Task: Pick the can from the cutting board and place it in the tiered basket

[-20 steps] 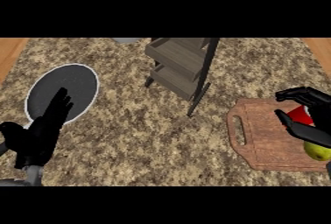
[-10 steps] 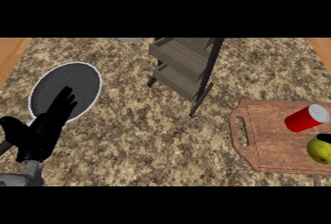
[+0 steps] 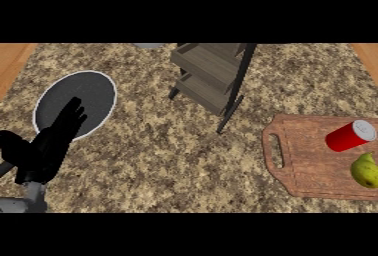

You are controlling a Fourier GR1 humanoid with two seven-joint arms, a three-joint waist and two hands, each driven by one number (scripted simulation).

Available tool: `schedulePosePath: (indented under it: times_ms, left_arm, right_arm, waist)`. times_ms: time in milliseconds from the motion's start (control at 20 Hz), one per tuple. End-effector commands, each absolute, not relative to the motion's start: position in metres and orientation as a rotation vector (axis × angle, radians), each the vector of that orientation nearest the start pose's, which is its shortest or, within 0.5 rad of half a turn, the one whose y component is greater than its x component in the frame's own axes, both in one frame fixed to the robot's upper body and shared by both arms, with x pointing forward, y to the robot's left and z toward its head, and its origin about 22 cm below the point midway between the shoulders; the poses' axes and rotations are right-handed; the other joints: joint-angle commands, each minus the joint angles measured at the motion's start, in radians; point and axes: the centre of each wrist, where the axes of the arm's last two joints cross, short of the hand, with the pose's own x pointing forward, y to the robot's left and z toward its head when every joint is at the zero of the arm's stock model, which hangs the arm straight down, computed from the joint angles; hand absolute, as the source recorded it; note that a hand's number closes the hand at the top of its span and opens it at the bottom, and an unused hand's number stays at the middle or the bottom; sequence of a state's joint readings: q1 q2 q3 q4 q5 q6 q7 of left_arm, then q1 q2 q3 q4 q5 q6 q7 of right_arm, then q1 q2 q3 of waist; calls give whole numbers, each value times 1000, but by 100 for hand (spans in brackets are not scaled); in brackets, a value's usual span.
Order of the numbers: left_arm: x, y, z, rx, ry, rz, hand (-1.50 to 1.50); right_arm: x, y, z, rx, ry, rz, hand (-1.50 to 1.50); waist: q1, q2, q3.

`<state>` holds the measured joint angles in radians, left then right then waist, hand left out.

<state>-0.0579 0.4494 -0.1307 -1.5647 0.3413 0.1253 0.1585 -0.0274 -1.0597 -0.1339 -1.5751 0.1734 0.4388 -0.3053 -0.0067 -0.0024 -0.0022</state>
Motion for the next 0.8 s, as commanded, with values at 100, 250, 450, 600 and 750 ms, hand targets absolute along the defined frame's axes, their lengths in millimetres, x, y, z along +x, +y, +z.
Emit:
schedulePosePath:
  times_ms: [100,250,450,600,750]
  left_arm:
    - [259,288,24,79,-1433,-73,0]
    - [250,271,28,81,-1425,-99,0]
    - [247,293,31,59,-1403,-105,0]
    - [262,293,38,70,-1421,-95,0]
    - [257,303,34,89,-1430,-86,0]
  right_arm:
    - [240,-397,207,-573,-1223,1444,-150]
    - [236,-393,192,-615,-1247,1367,-150]
    - [232,-369,168,-658,-1211,1335,-150]
    - [245,-374,140,-681,-1193,1287,-150]
    - [246,-368,137,-715,-1132,1294,-150]
  waist:
    - [1,2,1]
    - [4,1,2]
    - [7,1,2]
    - [9,3,2]
    - [9,2,2]
